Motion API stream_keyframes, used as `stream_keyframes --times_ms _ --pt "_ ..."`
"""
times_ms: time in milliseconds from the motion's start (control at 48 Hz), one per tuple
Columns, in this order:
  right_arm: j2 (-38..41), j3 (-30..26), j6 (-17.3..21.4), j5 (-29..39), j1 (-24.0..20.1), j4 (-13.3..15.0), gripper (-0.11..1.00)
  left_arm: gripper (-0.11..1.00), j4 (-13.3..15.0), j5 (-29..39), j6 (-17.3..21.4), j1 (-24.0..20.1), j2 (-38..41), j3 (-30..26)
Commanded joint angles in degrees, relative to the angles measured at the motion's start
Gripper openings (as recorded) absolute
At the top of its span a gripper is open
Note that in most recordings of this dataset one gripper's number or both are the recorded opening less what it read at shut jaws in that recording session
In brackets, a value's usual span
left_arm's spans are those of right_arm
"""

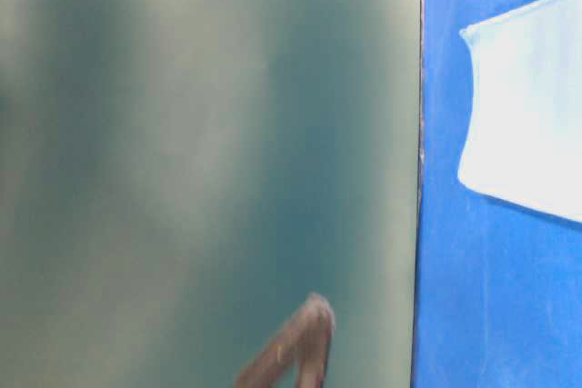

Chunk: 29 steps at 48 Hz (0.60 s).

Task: Fold the light blue towel.
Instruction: 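Move both grippers to the strip's top corners and grasp them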

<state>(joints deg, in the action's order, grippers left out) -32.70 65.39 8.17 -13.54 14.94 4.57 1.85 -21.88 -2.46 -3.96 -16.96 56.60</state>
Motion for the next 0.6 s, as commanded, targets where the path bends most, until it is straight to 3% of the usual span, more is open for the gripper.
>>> stream_keyframes --times_ms 0,104,229,584 --pt "2.9 -2.29 -0.09 0.7 4.13 0.26 0.62 0.77 -0.09 0.18 2.64 -2.72 3.52 -4.57" --pt "8.17 -4.31 -0.18 2.64 8.09 1.23 0.62 0.77 -0.09 0.53 5.27 -6.15 8.26 -8.17" --pt "15.73 -7.73 -0.26 3.52 10.72 3.25 0.62 0.77 -0.09 0.44 5.54 -9.76 13.27 -11.16" --pt "31.46 -13.71 -0.18 3.25 13.27 4.92 0.62 0.77 -0.09 -0.18 5.54 -15.38 27.77 -18.81"
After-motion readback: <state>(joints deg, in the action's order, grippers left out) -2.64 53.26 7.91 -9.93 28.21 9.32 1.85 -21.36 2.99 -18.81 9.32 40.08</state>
